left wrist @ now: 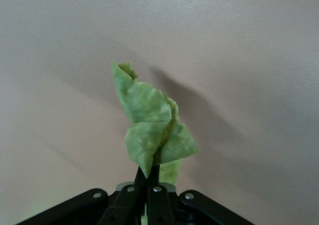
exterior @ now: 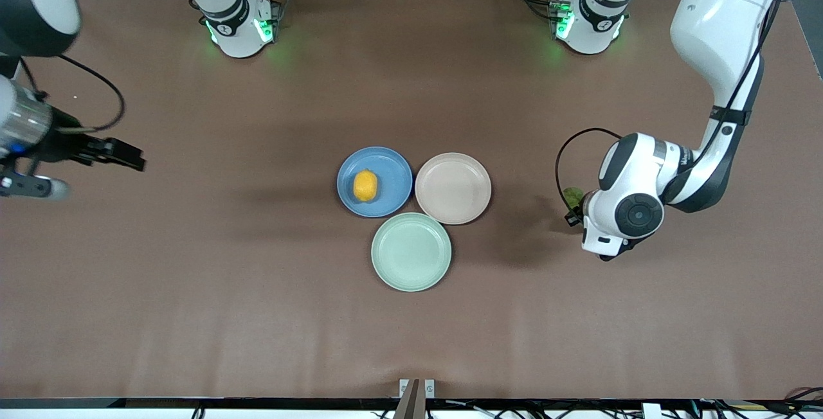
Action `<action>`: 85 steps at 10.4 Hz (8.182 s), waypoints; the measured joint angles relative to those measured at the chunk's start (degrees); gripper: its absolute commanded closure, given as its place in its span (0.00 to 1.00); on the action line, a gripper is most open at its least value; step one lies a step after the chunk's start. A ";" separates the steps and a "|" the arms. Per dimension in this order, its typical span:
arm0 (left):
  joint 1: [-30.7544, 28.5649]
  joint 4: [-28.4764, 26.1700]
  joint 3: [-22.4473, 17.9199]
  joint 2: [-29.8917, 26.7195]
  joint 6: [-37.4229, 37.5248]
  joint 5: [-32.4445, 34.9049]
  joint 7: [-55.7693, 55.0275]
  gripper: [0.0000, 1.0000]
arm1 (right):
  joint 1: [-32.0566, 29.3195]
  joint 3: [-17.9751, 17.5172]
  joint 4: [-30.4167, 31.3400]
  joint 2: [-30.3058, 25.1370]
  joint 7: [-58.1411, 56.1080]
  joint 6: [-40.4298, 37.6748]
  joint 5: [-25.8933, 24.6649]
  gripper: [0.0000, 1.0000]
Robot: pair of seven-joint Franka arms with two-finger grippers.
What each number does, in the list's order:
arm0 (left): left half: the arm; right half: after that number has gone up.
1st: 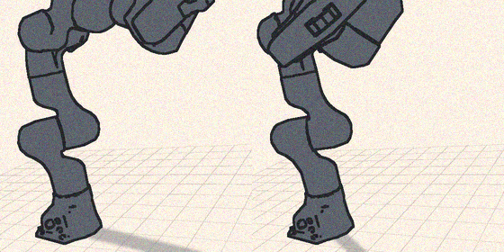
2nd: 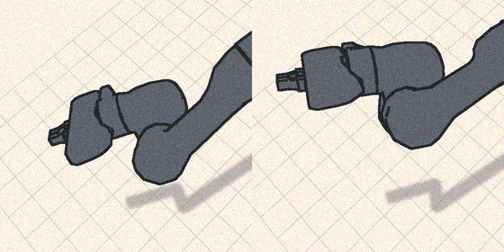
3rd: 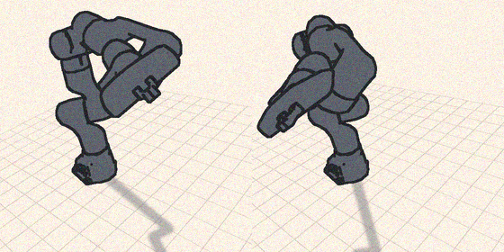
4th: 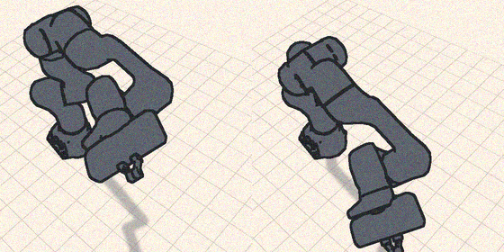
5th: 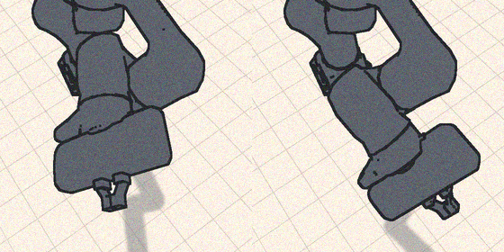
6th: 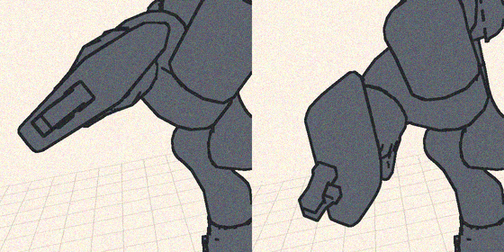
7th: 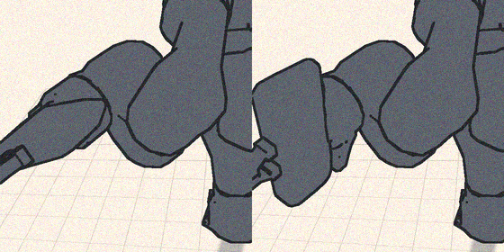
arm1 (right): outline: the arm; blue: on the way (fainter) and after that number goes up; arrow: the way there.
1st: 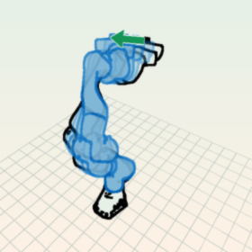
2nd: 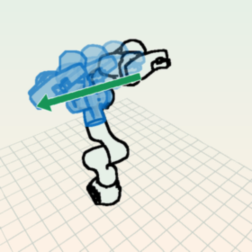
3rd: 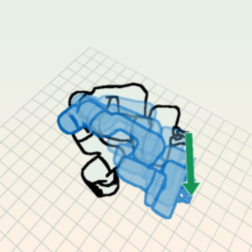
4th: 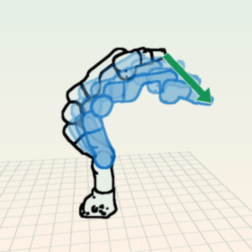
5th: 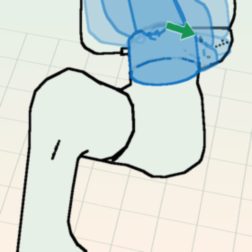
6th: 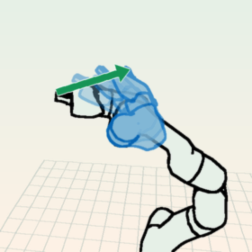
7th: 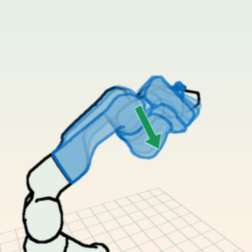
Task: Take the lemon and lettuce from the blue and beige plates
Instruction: 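Lower the lettuce to the table while the right gripper reaches the lemon, then release the lettuce and raise the left gripper while the right gripper grasps the lemon, then lift the lemon off the blue plate and carry it away with the right gripper, then lower the lemon onto the table and open the right gripper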
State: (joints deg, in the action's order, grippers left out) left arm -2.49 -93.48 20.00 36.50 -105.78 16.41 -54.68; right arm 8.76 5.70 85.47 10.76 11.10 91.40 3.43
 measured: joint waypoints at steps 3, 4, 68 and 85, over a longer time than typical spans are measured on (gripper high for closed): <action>-1.85 -0.06 -0.18 2.57 -0.12 2.90 0.00 1.00 | 4.44 -0.10 0.20 4.84 5.69 5.33 1.28 0.00; -2.64 -0.07 -0.29 3.18 -0.30 3.72 0.00 1.00 | 6.09 -0.12 0.25 6.52 7.39 7.19 1.39 0.00; 0.81 7.94 -9.85 -32.76 18.74 -15.11 42.37 0.00 | 19.56 19.03 13.51 21.04 -10.71 27.38 10.03 0.64; 0.05 8.29 -8.15 -33.93 17.11 -13.99 46.21 0.00 | 1.47 6.79 22.58 24.06 -18.43 43.44 1.86 0.00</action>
State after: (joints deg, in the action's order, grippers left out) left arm -2.44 -85.19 11.84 2.57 -88.67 2.41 -8.47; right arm 10.24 12.49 108.05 34.83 -7.32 134.84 5.29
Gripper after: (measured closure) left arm 0.000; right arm 0.388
